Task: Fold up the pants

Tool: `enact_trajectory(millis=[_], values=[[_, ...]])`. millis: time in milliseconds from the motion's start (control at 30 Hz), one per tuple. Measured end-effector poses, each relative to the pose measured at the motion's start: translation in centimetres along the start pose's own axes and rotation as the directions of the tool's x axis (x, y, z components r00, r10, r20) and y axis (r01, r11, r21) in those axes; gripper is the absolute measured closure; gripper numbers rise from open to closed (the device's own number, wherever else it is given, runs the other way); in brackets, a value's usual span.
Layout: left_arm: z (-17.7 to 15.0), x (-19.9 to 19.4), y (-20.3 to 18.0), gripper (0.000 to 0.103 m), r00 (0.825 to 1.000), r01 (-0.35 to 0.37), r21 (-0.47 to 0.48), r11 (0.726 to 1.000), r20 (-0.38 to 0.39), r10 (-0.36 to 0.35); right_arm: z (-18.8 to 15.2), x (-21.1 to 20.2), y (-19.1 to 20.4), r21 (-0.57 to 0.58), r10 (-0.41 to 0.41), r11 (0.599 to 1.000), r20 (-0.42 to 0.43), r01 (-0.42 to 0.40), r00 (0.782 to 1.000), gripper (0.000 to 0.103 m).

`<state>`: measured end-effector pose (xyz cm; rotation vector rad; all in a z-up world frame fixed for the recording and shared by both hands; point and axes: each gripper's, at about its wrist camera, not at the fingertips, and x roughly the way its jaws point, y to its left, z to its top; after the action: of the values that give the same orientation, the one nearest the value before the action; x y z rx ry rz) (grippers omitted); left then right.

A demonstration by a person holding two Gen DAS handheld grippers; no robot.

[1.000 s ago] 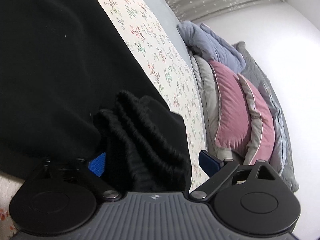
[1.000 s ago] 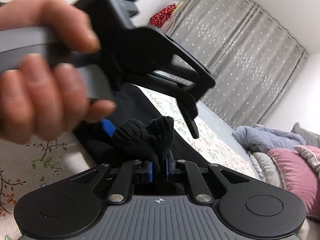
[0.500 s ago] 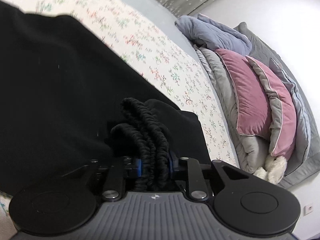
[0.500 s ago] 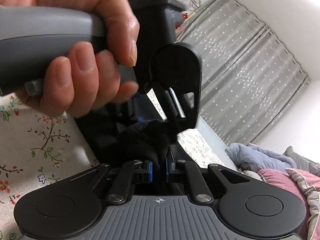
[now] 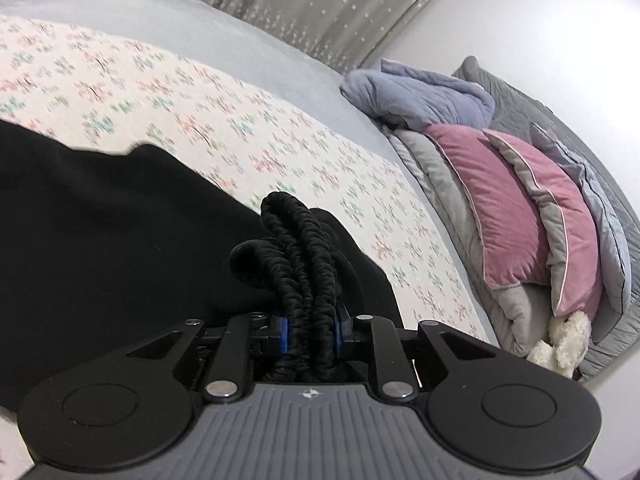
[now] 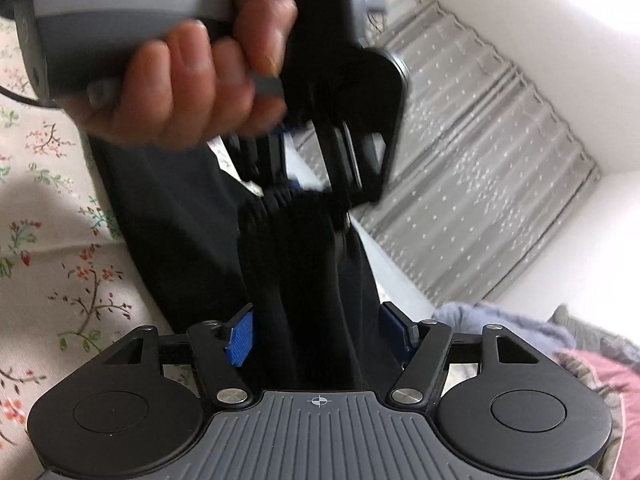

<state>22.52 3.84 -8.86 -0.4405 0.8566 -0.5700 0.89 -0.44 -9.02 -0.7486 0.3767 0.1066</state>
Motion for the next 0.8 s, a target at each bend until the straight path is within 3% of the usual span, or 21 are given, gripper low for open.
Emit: enact_trajectory(millis=[233, 333, 400, 533, 700, 800], values=[[2.7, -2.7, 1.9, 0.067, 0.996, -0.044, -0.005, 0.999, 0.079, 0.044, -0.3, 2.2, -1.3, 0.153, 0.013, 0.988, -0.144, 0.009, 0.99, 0.042], [4.0, -4.1, 3.4, 0.067, 0.992, -0.06, -0.018, 0.998, 0.112, 0.062, -0.4, 3.0, -1.4, 0.167, 0.007, 0.986, -0.17, 0.022, 0.985, 0.057], [4.6, -4.7, 4.4, 0.067, 0.99, -0.069, -0.031, 0.997, 0.121, 0.073, -0.4, 3.5, -1.2, 0.181, 0.024, 0.983, -0.181, 0.009, 0.983, 0.076], [5.2, -5.6, 6.3, 0.067, 0.986, -0.089, -0.04, 0.995, 0.14, 0.094, 0.6, 3.7, -0.3, 0.177, 0.029, 0.984, -0.15, -0.002, 0.988, 0.093], [7.2, -7.1, 9.3, 0.067, 0.978, -0.131, -0.045, 0.99, 0.16, 0.137, 2.6, 4.0, 1.9, 0.094, 0.036, 0.995, -0.089, -0.027, 0.995, 0.094], [9.0, -8.7, 11.3, 0.067, 0.965, -0.153, -0.05, 0.987, 0.206, 0.16, 4.8, 4.7, 2.5, 0.109, 0.072, 0.992, -0.064, -0.065, 0.995, 0.096]])
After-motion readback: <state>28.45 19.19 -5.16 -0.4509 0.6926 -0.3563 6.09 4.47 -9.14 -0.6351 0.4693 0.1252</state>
